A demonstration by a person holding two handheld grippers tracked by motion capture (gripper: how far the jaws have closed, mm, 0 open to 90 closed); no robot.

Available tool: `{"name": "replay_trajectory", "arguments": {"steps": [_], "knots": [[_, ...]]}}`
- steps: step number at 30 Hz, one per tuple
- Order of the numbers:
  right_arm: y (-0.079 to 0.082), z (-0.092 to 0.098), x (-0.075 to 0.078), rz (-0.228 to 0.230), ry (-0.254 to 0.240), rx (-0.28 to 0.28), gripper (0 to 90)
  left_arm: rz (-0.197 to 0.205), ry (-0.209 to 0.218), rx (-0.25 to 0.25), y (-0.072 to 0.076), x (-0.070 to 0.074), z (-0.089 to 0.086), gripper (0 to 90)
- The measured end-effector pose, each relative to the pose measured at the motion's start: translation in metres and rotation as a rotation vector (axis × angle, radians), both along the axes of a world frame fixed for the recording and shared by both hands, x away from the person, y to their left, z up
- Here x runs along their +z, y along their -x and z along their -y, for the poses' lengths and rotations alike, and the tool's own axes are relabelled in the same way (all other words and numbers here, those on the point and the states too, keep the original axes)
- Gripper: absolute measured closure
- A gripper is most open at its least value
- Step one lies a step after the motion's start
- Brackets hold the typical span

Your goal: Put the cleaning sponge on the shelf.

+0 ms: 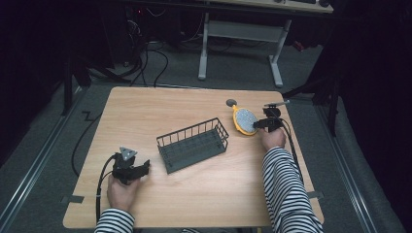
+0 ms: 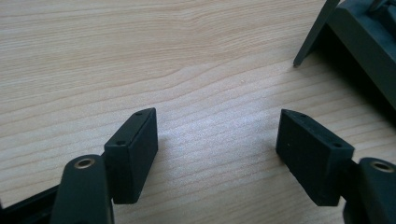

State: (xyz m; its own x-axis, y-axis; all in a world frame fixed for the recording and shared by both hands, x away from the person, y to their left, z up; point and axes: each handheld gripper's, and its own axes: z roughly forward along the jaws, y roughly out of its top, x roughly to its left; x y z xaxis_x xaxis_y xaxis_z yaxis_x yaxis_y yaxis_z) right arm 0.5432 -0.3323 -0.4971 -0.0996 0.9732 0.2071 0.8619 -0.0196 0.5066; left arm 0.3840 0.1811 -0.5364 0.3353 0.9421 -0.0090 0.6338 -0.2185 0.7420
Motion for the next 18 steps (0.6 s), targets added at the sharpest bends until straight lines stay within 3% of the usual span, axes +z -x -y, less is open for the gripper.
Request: {"name": "replay_trajectory", "arguments": {"steps": [4, 11, 18], "knots": [[0.0, 0.001, 0.0, 0.001, 0.008, 0.007, 81.3, 0.0, 0.0, 0.0, 0.0, 0.0, 0.0, 30.0], [0.004, -0.002, 0.006, 0.047, 0.024, 0.019, 83.7, 0.0, 0.002, -0.001, 0.0, 0.0, 0.0, 30.2], [0.011, 0.0, 0.019, 0.084, 0.019, 0.039, 84.1, 0.001, 0.001, 0.0, 0.0, 0.0, 0.0, 30.3]]}}
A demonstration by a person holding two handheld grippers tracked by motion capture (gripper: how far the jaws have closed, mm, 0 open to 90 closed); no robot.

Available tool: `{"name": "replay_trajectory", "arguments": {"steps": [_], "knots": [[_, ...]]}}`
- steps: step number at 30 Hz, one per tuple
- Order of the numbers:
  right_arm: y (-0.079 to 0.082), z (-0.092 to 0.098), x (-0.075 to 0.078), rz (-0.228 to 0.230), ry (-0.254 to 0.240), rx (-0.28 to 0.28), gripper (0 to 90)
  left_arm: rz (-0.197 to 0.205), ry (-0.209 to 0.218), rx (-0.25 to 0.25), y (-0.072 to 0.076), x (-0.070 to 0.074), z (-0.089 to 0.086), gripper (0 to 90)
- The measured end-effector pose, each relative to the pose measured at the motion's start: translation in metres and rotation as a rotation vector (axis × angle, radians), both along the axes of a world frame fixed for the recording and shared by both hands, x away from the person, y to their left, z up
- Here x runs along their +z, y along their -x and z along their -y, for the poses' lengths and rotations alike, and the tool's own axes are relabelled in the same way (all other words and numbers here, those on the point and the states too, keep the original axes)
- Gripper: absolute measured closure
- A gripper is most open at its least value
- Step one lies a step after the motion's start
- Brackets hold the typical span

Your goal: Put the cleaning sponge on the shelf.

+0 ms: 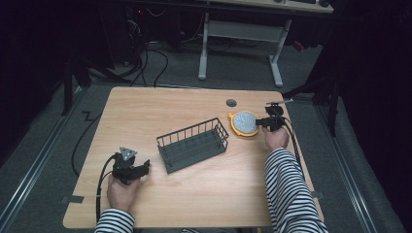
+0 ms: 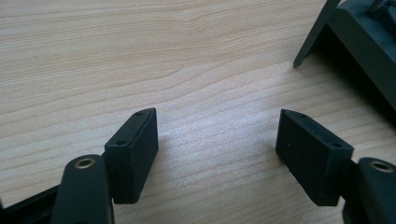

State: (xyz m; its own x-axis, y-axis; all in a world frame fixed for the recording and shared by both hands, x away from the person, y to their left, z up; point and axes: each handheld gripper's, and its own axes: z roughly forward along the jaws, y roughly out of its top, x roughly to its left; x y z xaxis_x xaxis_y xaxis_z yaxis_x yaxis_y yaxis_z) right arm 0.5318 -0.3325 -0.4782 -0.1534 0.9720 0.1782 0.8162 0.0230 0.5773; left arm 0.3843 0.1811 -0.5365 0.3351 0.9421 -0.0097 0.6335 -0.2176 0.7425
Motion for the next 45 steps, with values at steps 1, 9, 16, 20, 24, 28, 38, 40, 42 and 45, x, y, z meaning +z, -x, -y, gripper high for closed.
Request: {"name": "replay_trajectory", "arguments": {"steps": [1, 9, 16, 20, 24, 28, 38, 40, 42, 45], "knots": [[0.001, 0.0, 0.002, 0.006, 0.003, 0.006, 84.1, 0.0, 0.0, 0.0, 0.0, 0.0, 0.0, 30.3], [0.01, 0.005, 0.018, 0.034, 0.0, 0.028, 84.3, 0.0, 0.0, 0.001, 0.0, 0.0, 0.0, 30.4], [0.017, 0.01, 0.031, 0.069, -0.005, 0.038, 84.4, 0.0, 0.001, 0.0, 0.0, 0.0, 0.0, 30.5], [0.021, 0.013, 0.037, 0.085, -0.008, 0.048, 84.4, 0.0, 0.001, 0.0, 0.0, 0.0, 0.0, 30.5], [0.027, 0.013, 0.043, 0.1, -0.005, 0.064, 84.5, 0.0, 0.002, 0.0, 0.0, 0.0, 0.0, 30.6], [0.031, 0.013, 0.048, 0.115, -0.008, 0.079, 84.6, 0.0, 0.001, 0.0, 0.0, 0.0, 0.0, 30.6], [0.04, 0.01, 0.064, 0.165, -0.022, 0.115, 84.6, 0.001, 0.003, 0.001, 0.0, 0.0, 0.0, 30.7], [0.042, 0.01, 0.068, 0.175, -0.023, 0.125, 84.6, 0.002, -0.001, -0.002, 0.0, 0.0, 0.0, 30.8], [0.045, 0.009, 0.072, 0.181, -0.023, 0.132, 84.6, 0.001, -0.003, -0.008, 0.0, 0.0, 0.0, 31.4], [0.049, 0.009, 0.077, 0.195, -0.029, 0.147, 84.6, 0.001, -0.002, -0.008, 0.0, 0.0, 0.0, 31.3]]}}
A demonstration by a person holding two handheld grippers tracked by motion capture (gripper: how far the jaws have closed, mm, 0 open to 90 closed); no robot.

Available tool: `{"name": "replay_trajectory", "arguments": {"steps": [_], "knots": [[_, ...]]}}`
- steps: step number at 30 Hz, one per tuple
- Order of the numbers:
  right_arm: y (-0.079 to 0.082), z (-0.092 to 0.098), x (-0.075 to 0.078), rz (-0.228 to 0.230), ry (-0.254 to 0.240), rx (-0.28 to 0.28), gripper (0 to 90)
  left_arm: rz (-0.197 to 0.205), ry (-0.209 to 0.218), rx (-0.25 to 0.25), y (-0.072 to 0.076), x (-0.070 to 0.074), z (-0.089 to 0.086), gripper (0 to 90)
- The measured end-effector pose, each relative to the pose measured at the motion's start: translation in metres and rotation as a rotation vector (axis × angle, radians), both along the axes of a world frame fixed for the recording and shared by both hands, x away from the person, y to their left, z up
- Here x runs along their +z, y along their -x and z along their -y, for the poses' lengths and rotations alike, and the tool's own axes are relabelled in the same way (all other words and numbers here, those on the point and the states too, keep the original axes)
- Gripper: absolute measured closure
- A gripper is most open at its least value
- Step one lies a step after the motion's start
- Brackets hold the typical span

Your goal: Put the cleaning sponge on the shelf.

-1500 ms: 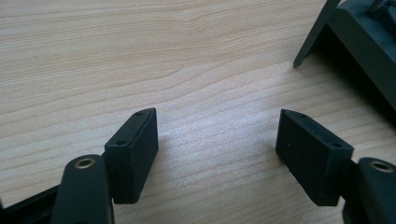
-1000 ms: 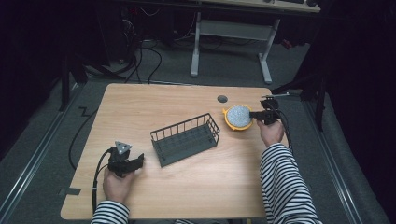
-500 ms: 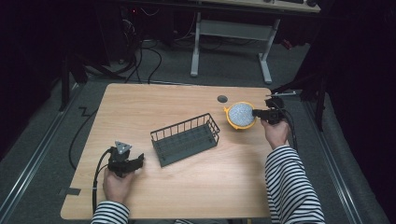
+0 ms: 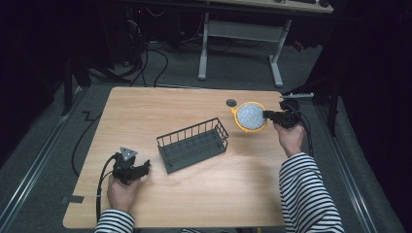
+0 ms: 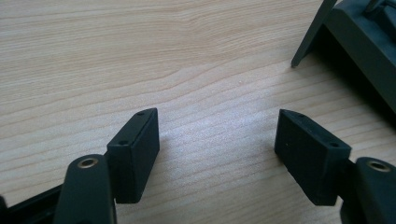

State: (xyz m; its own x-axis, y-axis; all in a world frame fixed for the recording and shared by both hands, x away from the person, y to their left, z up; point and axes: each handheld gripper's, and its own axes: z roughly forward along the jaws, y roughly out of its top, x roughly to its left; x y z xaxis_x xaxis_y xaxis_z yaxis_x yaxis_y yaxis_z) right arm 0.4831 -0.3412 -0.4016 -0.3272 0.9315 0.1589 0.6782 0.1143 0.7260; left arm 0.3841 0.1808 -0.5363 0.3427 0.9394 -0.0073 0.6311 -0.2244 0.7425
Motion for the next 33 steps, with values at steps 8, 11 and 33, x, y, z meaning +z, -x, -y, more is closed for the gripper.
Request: {"name": "replay_trajectory", "arguments": {"steps": [8, 11, 33], "knots": [[0.008, -0.005, 0.012, 0.026, -0.024, 0.043, 84.6, 0.0, 0.001, 0.001, 0.0, 0.0, 0.0, 31.3], [0.013, -0.009, 0.018, 0.037, -0.032, 0.069, 84.5, 0.001, 0.003, 0.002, 0.0, 0.0, 0.0, 31.3], [0.025, -0.036, 0.052, 0.092, -0.066, 0.195, 84.5, 0.001, 0.004, 0.004, 0.0, 0.0, 0.0, 31.5]]}}
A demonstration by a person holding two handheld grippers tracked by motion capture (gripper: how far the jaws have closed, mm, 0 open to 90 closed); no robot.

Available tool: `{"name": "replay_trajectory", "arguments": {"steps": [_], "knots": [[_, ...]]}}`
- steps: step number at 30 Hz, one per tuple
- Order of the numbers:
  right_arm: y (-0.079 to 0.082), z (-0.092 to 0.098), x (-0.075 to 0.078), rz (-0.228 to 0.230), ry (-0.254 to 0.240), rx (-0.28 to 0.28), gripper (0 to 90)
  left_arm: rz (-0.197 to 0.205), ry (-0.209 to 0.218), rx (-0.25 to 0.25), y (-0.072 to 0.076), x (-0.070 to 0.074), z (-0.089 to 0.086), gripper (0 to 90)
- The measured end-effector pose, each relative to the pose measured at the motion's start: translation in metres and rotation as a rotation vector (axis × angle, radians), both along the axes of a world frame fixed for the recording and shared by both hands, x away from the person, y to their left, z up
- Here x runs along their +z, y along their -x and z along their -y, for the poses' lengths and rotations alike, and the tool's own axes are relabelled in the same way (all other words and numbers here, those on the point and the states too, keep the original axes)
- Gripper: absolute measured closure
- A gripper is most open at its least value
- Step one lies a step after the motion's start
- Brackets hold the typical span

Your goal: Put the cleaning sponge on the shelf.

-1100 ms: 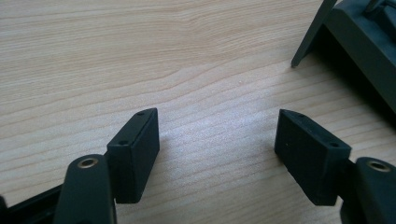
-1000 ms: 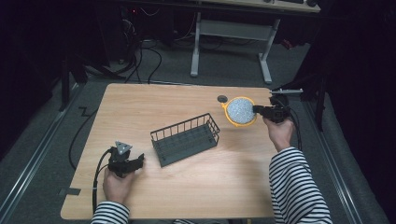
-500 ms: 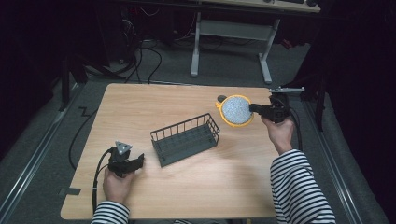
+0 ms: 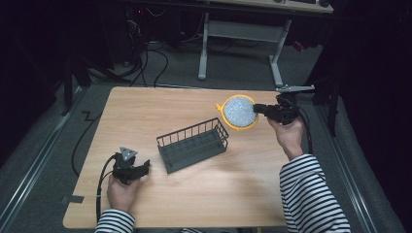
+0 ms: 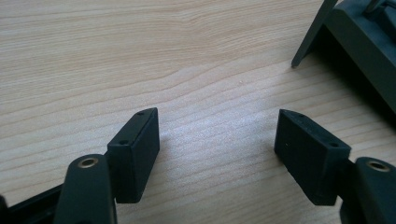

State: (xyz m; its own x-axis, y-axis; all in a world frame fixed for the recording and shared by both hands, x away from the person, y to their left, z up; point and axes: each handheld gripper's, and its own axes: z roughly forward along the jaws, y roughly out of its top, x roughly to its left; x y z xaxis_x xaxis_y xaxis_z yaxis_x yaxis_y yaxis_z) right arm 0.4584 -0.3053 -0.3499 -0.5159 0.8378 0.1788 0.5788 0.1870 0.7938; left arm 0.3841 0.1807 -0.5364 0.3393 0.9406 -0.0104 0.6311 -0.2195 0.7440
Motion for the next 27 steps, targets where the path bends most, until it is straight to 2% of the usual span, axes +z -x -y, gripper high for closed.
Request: {"name": "replay_trajectory", "arguments": {"steps": [8, 9, 11, 13, 15, 22, 27], "knots": [[0.0, -0.03, 0.003, -0.011, 0.007, 0.093, 84.5, -0.001, 0.0, 0.0, 0.0, 0.0, 0.0, 31.5], [-0.001, -0.04, 0.001, -0.02, 0.008, 0.114, 84.5, -0.001, 0.001, 0.0, 0.0, 0.0, 0.0, 31.6], [-0.003, -0.046, -0.001, -0.022, 0.009, 0.125, 84.5, -0.001, 0.001, 0.0, 0.0, 0.0, 0.0, 31.6], [-0.009, -0.063, -0.008, -0.041, 0.001, 0.156, 84.4, -0.001, 0.001, 0.0, 0.0, 0.0, 0.0, 31.7], [-0.012, -0.072, -0.012, -0.05, 0.007, 0.171, 84.4, -0.001, 0.003, 0.0, 0.0, 0.0, 0.0, 31.9], [-0.023, -0.094, -0.028, -0.083, 0.012, 0.187, 84.4, -0.001, 0.002, 0.0, 0.0, 0.0, 0.0, 31.5], [-0.026, -0.102, -0.036, -0.102, 0.022, 0.193, 84.3, -0.001, 0.003, 0.0, 0.0, 0.0, 0.0, 31.5]]}}
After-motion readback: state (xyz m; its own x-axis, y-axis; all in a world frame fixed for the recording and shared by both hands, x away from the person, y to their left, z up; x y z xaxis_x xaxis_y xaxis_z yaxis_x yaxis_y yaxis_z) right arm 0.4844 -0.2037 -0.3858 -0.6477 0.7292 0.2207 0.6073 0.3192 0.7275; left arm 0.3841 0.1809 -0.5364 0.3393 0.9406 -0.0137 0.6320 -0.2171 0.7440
